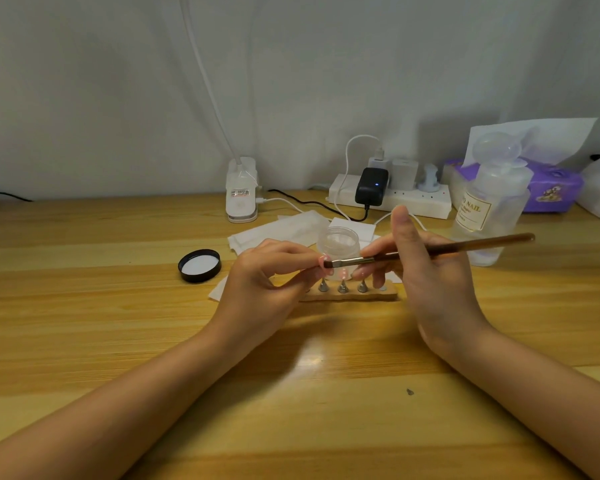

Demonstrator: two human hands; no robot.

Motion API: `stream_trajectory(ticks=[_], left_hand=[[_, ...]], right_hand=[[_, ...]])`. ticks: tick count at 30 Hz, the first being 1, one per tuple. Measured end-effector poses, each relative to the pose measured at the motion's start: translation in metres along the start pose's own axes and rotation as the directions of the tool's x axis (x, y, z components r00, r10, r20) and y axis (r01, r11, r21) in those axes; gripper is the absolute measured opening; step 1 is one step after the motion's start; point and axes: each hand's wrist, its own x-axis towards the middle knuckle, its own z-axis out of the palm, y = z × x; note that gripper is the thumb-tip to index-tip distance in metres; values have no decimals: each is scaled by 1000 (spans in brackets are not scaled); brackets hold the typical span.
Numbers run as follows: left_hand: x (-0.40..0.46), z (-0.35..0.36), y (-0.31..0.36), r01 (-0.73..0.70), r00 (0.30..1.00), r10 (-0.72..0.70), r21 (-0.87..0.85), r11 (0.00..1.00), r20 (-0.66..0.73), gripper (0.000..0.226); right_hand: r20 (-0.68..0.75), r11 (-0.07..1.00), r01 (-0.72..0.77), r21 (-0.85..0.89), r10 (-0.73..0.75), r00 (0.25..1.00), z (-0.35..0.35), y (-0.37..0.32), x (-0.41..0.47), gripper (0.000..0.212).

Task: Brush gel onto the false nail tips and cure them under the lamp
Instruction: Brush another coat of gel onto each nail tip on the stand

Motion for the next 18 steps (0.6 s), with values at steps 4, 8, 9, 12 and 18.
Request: stream_trajectory(ticks=[4, 8, 9, 12, 18], left_hand=[[0, 0, -1, -13, 1000, 13, -9, 1000, -3, 28], [0, 0, -2, 3, 1000, -3, 3, 1000, -4, 28], [0, 0, -2, 11, 1000, -11, 4, 1000, -6, 28], [0, 1, -3, 20, 1000, -20, 5, 1000, -8, 28], [-1, 0, -5, 14, 1000, -15, -2, 1000, -13, 28]], right_hand=[[-78, 999, -51, -2, 51, 996, -2, 0, 3, 43], [-107, 999, 35, -12, -36, 994, -5, 0, 3, 45], [-94, 996, 85, -35, -88, 992, -5, -1, 1, 42], [65, 936, 298, -187, -290, 955, -5, 1, -4, 38], [262, 791, 506, -343, -437, 860, -6, 7, -9, 43]])
